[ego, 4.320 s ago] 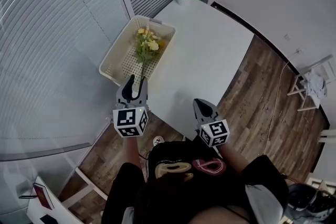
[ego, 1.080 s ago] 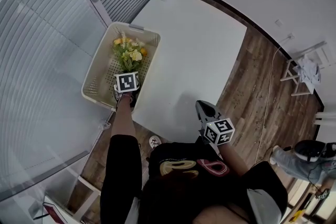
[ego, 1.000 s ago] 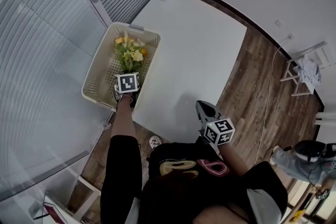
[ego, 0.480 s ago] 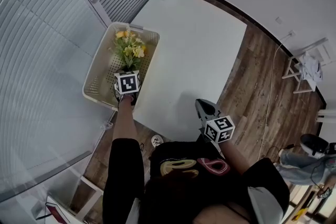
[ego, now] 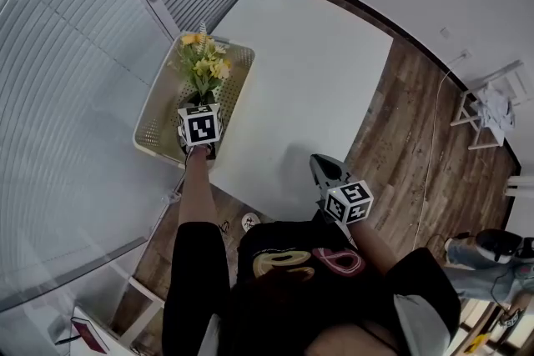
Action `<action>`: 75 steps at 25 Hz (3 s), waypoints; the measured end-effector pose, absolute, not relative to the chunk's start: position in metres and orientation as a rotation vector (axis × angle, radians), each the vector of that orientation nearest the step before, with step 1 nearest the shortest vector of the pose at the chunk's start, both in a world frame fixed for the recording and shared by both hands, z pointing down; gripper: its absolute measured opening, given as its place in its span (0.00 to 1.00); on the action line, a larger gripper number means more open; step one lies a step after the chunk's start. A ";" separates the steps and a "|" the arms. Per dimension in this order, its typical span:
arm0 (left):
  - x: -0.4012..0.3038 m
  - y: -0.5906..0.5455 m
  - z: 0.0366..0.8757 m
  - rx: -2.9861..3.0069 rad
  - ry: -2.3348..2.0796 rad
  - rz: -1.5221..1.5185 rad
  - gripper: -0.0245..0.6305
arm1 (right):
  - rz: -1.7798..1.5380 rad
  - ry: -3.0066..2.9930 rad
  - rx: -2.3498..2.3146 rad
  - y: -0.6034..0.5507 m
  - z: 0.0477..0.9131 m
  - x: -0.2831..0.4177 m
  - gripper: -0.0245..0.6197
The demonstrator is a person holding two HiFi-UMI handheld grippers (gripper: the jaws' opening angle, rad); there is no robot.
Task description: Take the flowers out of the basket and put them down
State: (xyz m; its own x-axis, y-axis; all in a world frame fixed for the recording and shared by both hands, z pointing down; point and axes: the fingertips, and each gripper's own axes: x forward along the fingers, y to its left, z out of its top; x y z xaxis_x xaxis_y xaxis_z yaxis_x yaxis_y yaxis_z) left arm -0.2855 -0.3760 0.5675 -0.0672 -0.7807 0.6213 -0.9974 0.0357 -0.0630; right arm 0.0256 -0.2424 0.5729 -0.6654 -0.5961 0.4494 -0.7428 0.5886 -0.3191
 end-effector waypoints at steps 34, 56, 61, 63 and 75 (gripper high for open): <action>-0.221 -0.321 0.371 2.146 -2.058 0.386 0.13 | 0.661 -2.582 1.106 -0.209 0.555 0.051 0.05; -0.148 -0.277 0.386 2.253 -1.880 0.376 0.13 | 0.637 -2.579 1.188 -0.197 0.550 0.067 0.05; -0.132 -0.273 0.396 2.267 -1.801 0.361 0.13 | 0.643 -2.571 1.211 -0.193 0.550 0.068 0.05; -0.125 -0.272 0.403 2.273 -1.780 0.386 0.13 | 0.648 -2.567 1.219 -0.191 0.551 0.069 0.05; -0.103 -0.263 0.454 2.224 -1.661 0.447 0.13 | 0.613 -2.528 1.250 -0.184 0.553 0.081 0.05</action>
